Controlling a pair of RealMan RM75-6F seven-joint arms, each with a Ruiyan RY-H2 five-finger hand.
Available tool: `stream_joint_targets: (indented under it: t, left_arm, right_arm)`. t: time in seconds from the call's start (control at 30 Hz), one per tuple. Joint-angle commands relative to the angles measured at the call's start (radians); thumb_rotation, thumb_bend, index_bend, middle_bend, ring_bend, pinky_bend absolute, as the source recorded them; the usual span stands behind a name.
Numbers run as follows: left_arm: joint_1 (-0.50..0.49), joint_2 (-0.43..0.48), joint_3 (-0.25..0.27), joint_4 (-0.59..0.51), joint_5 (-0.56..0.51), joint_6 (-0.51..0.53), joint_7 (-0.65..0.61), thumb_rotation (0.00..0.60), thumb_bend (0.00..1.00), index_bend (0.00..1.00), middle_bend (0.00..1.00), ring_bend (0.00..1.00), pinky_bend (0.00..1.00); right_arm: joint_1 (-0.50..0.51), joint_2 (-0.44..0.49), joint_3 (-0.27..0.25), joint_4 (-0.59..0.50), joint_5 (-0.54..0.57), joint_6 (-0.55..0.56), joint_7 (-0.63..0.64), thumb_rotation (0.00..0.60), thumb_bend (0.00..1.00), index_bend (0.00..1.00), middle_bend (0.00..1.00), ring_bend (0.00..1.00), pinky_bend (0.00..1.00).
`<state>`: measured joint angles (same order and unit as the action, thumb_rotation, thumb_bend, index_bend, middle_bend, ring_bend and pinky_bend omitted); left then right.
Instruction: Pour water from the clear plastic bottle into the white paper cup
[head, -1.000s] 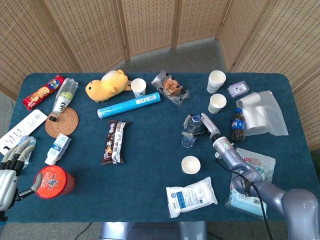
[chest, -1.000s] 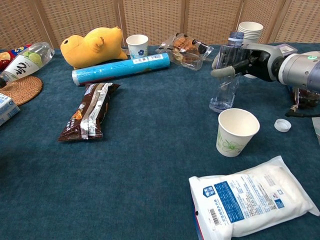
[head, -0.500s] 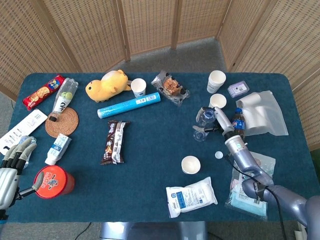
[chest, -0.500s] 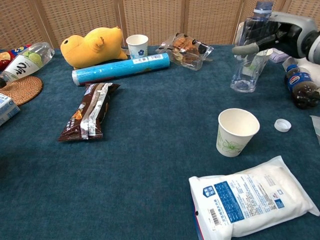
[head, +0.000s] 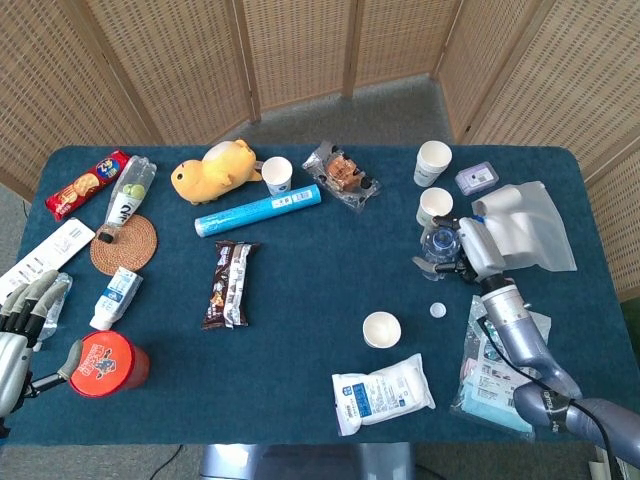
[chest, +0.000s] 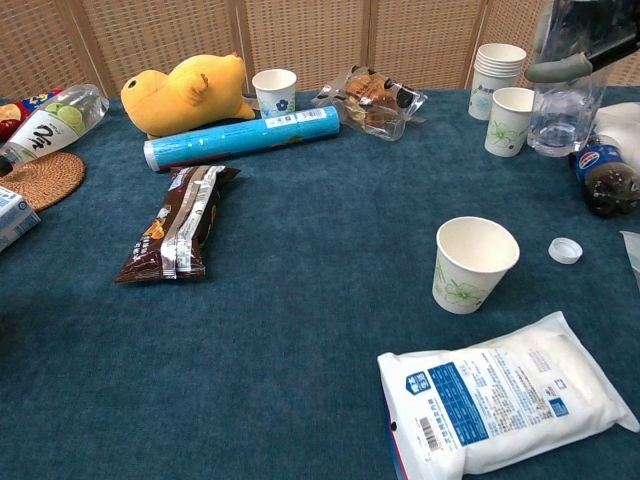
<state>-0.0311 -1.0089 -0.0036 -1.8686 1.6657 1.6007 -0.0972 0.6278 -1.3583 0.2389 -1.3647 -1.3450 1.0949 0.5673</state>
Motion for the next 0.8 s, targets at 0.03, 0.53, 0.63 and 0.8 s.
stream_joint_targets:
  t: [0.03,0.53,0.63,0.8]
  left_arm:
    - [0.001,0.002,0.001,-0.001,0.004,0.003,-0.002,0.229,0.46,0.08,0.06,0.0,0.0]
    - [0.015,0.02,0.007,0.005,0.018,0.034,-0.029,0.232,0.46,0.08,0.06,0.0,0.0]
    - [0.016,0.023,0.006,0.007,0.019,0.038,-0.034,0.229,0.46,0.08,0.06,0.0,0.0]
    - [0.014,0.023,0.005,0.011,0.016,0.035,-0.045,0.23,0.46,0.08,0.06,0.0,0.0]
  right_arm:
    - [-0.034,0.015,-0.019,-0.054,-0.037,0.066,-0.076,0.6,0.26,0.6,0.65,0.57,0.59]
    - [-0.066,-0.086,-0.071,-0.011,-0.16,0.212,-0.369,0.6,0.26,0.6,0.65,0.57,0.59]
    - [-0.069,-0.107,-0.077,0.014,-0.176,0.23,-0.403,0.6,0.26,0.6,0.65,0.57,0.59]
    - [-0.07,-0.144,-0.084,0.07,-0.217,0.275,-0.476,0.6,0.26,0.6,0.65,0.57,0.59]
